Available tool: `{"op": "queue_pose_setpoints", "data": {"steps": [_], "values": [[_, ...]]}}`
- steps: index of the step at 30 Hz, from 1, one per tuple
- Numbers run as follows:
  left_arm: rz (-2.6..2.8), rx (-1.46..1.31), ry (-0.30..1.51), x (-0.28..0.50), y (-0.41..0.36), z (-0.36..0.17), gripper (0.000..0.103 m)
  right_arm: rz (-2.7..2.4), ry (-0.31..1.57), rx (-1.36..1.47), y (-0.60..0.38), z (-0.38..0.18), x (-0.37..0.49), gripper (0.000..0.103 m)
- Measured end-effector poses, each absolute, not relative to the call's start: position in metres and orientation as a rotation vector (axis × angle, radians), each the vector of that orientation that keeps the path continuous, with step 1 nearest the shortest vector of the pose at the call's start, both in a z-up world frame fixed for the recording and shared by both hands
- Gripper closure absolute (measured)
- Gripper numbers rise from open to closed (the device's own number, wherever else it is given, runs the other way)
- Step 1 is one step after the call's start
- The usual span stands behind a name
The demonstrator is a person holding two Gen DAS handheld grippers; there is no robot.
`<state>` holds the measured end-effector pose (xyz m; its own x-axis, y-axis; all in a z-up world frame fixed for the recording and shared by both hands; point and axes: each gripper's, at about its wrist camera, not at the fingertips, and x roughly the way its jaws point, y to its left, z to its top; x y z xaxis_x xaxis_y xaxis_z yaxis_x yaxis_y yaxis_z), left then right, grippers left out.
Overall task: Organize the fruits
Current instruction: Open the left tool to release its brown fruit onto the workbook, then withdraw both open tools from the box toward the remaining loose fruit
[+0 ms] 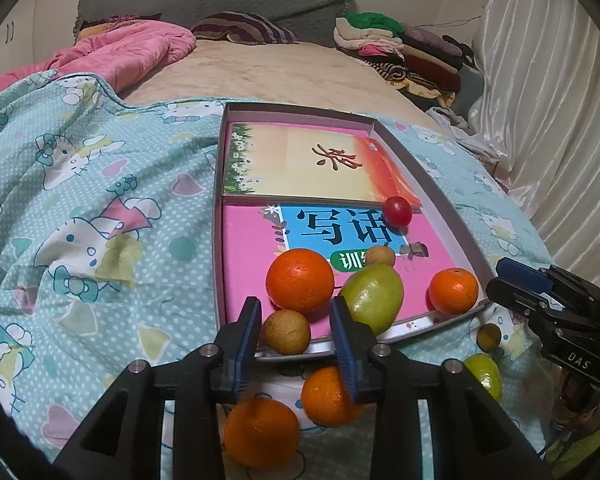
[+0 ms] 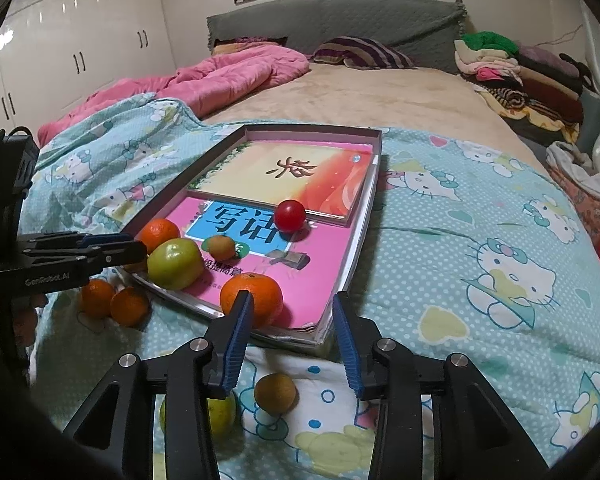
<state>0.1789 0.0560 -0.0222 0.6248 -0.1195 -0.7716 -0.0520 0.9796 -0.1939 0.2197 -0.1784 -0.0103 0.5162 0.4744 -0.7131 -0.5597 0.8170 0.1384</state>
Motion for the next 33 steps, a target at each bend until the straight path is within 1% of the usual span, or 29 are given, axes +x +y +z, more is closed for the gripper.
{"op": "queue_pose_setpoints", "data": {"steps": [4, 7, 11, 13, 15, 18, 21, 25, 28, 33], "values": [[-0.043, -0.215, 0.893, 0.178, 0.056, -0.02, 0.063, 0.616, 0.817, -0.112, -0.18, -0.01, 0.219, 0.055], [-0.042, -0.215, 0.89, 0.177, 0.056, -0.018, 0.059, 0.614, 0.813, -0.105, -0.183, -0.008, 0.219, 0.054], [-0.044, -0.222, 0.884, 0.176, 0.056, -0.014, 0.057, 0.604, 0.808, -0.102, -0.185, -0.007, 0.219, 0.051], [-0.049, -0.228, 0.881, 0.176, 0.057, -0.012, 0.05, 0.6, 0.802, -0.098, -0.186, -0.006, 0.218, 0.049], [-0.055, -0.238, 0.87, 0.173, 0.058, -0.009, 0.046, 0.597, 0.795, -0.091, -0.188, -0.004, 0.218, 0.048], [-0.054, -0.237, 0.854, 0.171, 0.059, -0.004, 0.043, 0.594, 0.78, -0.083, -0.19, 0.0, 0.217, 0.047], [-0.06, -0.237, 0.847, 0.169, 0.059, 0.001, 0.037, 0.59, 0.77, -0.077, -0.191, 0.003, 0.215, 0.045], [-0.053, -0.229, 0.838, 0.165, 0.061, 0.004, 0.034, 0.584, 0.75, -0.075, -0.192, 0.006, 0.212, 0.042], [-0.052, -0.228, 0.831, 0.162, 0.062, 0.007, 0.03, 0.583, 0.728, -0.066, -0.193, 0.011, 0.209, 0.036], [-0.038, -0.232, 0.818, 0.157, 0.063, 0.01, 0.021, 0.584, 0.708, -0.052, -0.195, 0.015, 0.206, 0.035]]}}
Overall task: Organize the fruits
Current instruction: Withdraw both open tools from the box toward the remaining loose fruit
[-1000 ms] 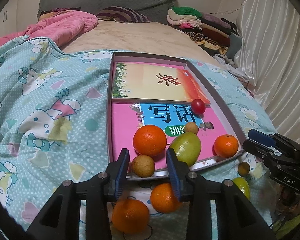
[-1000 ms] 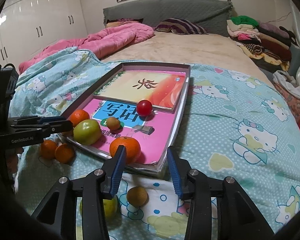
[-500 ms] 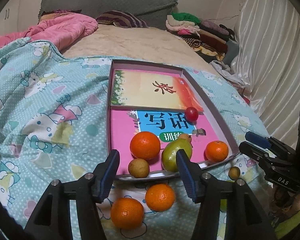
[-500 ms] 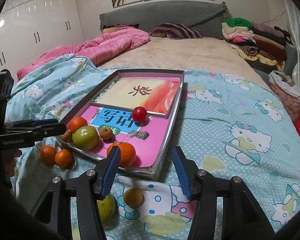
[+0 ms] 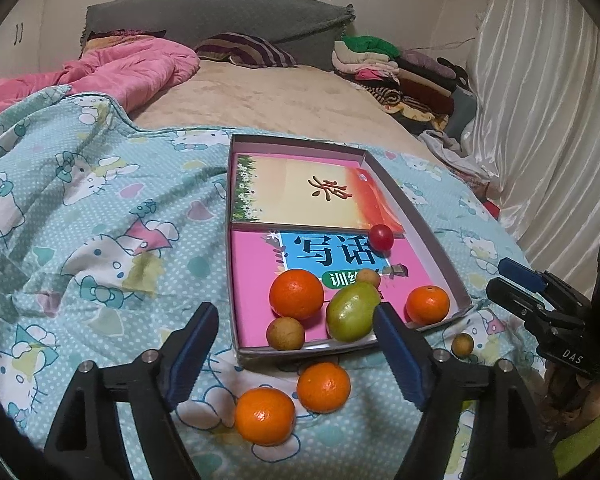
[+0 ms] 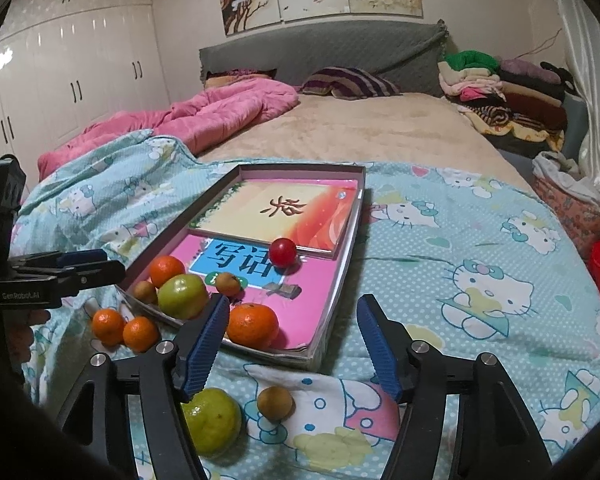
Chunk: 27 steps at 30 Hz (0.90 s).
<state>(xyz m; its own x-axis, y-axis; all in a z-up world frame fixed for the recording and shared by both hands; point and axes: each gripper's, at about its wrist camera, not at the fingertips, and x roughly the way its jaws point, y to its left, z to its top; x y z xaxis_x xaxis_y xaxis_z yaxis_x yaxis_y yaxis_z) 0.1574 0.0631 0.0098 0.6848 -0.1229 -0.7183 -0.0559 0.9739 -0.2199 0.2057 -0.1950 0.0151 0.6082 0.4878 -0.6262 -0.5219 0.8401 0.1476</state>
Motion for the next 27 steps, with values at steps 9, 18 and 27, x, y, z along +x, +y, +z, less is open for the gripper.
{"op": "queue_pose_setpoints", "data": {"steps": [9, 18, 27], "values": [[-0.017, -0.233, 0.802, 0.147, 0.068, 0.016, 0.015, 0.589, 0.701, -0.052, -0.195, 0.015, 0.196, 0.033], [0.004, -0.242, 0.799, 0.132, 0.077, 0.019, 0.012, 0.613, 0.653, -0.046, -0.194, 0.024, 0.181, 0.029], [0.01, -0.233, 0.802, 0.119, 0.076, 0.017, 0.01, 0.63, 0.632, -0.034, -0.186, 0.028, 0.169, 0.029]]}}
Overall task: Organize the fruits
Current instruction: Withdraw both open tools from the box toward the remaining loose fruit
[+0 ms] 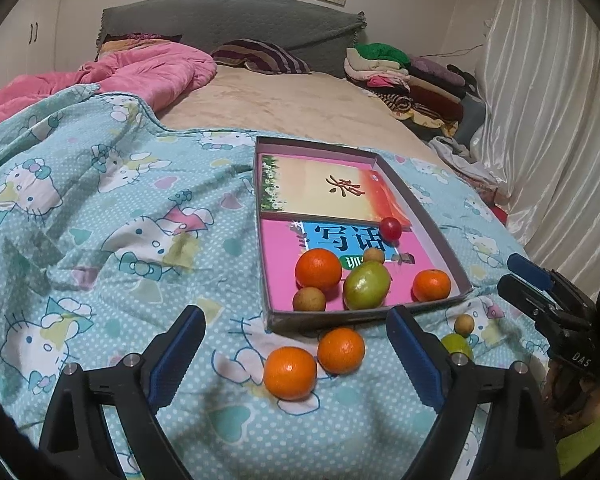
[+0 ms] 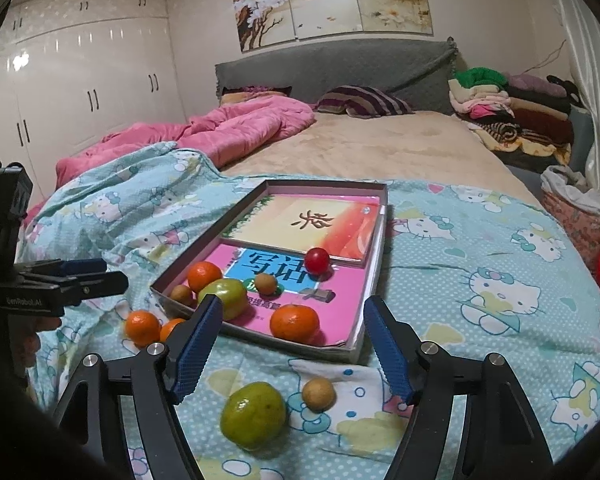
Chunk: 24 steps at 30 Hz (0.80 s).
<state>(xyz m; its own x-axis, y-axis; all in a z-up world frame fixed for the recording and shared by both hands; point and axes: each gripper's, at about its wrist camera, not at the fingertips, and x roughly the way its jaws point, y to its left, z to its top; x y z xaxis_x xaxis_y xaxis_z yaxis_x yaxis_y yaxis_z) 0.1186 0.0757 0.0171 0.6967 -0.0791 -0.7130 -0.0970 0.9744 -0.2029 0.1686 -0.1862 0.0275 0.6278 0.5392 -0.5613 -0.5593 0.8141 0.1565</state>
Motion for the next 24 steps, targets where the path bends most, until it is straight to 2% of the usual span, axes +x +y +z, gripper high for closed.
{"op": "queue_pose_setpoints", "data": {"steps": [4, 24], "values": [[0.016, -0.229, 0.804, 0.115, 0.076, 0.015, 0.007, 0.624, 0.619, -0.038, -0.184, 0.029, 0.163, 0.025], [-0.017, -0.18, 0.826, 0.104, 0.063, 0.006, 0.006, 0.638, 0.635, -0.041, -0.181, 0.019, 0.143, 0.023]]}}
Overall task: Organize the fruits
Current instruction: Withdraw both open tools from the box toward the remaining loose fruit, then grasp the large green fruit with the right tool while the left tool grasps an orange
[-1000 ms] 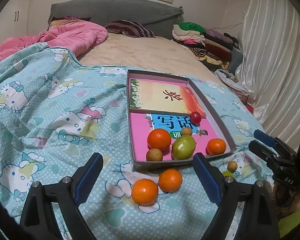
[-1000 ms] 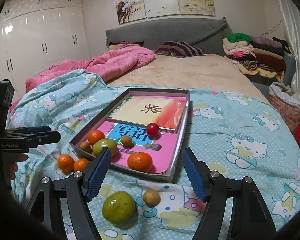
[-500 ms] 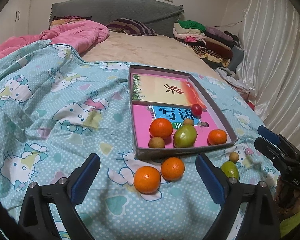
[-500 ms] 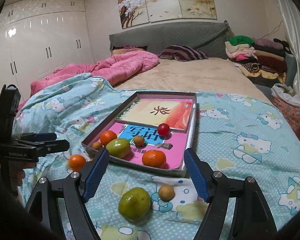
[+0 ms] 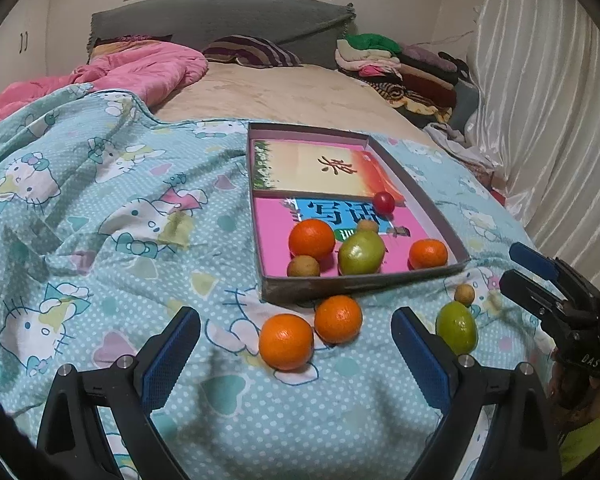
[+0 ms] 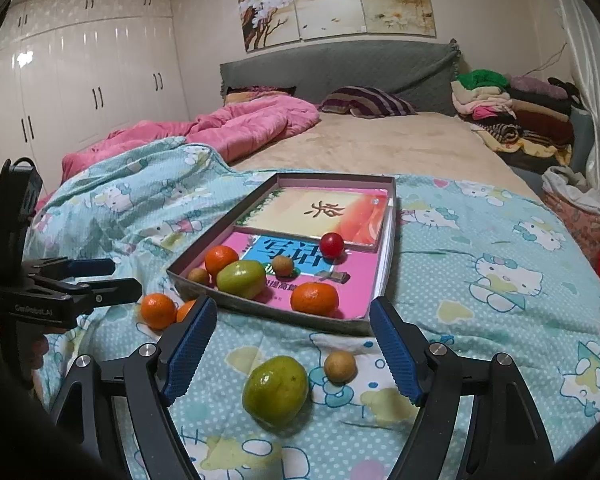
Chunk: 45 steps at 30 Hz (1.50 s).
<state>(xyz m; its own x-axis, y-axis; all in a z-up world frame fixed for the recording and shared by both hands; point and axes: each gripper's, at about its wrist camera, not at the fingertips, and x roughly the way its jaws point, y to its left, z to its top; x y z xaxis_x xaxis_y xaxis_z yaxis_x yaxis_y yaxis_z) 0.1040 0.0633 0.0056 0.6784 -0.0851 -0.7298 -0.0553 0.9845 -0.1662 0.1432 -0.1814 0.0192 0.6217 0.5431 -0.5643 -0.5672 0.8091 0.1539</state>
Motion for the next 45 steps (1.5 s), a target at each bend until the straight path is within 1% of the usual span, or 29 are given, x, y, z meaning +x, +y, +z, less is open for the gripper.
{"op": "queue_pose_setpoints", "data": {"steps": [33, 45], "values": [[-0.043, -0.108, 0.91, 0.091, 0.059, -0.019, 0.006, 0.626, 0.769, -0.12, -0.166, -0.019, 0.13, 0.023], [-0.045, -0.141, 0.923, 0.093, 0.066, -0.032, 0.007, 0.599, 0.829, -0.156, -0.159, -0.035, 0.137, 0.023]]}}
